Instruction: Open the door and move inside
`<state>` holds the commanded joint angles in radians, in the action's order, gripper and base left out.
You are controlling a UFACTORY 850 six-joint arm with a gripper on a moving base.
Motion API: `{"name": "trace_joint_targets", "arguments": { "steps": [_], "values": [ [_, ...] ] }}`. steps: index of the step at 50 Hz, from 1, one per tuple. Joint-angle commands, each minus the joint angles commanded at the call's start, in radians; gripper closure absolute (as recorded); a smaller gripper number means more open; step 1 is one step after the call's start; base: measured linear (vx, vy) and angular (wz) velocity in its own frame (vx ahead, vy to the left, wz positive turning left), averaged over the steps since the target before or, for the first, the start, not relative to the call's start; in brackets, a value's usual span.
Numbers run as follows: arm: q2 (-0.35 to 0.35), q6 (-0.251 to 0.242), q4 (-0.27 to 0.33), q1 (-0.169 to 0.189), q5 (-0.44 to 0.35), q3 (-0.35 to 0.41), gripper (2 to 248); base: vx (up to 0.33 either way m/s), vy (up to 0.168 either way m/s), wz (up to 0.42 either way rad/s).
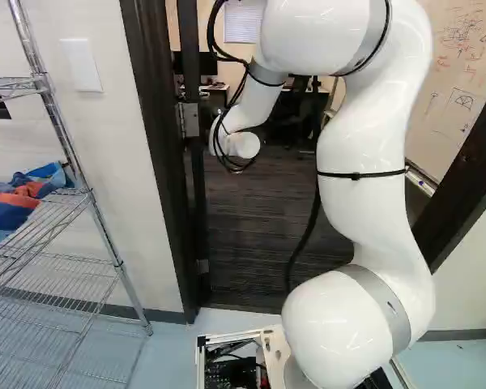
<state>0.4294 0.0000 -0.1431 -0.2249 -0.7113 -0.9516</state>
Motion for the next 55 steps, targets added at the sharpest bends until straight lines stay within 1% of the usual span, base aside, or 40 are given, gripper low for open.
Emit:
{"name": "trace_joint_targets", "arguments": {
  "steps": [12, 19, 55],
  "values": [
    [0.004, 0.000, 0.000, -0.001, 0.000, -0.005, 3, 0.000, 0.000, 0.000],
    [0.002, 0.000, 0.000, 0.007, 0.000, -0.002, 3, 0.000, 0.000, 0.000],
    [-0.018, 0.000, 0.000, 0.091, 0.000, 0.023, 3, 0.000, 0.000, 0.000]
  ]
}}
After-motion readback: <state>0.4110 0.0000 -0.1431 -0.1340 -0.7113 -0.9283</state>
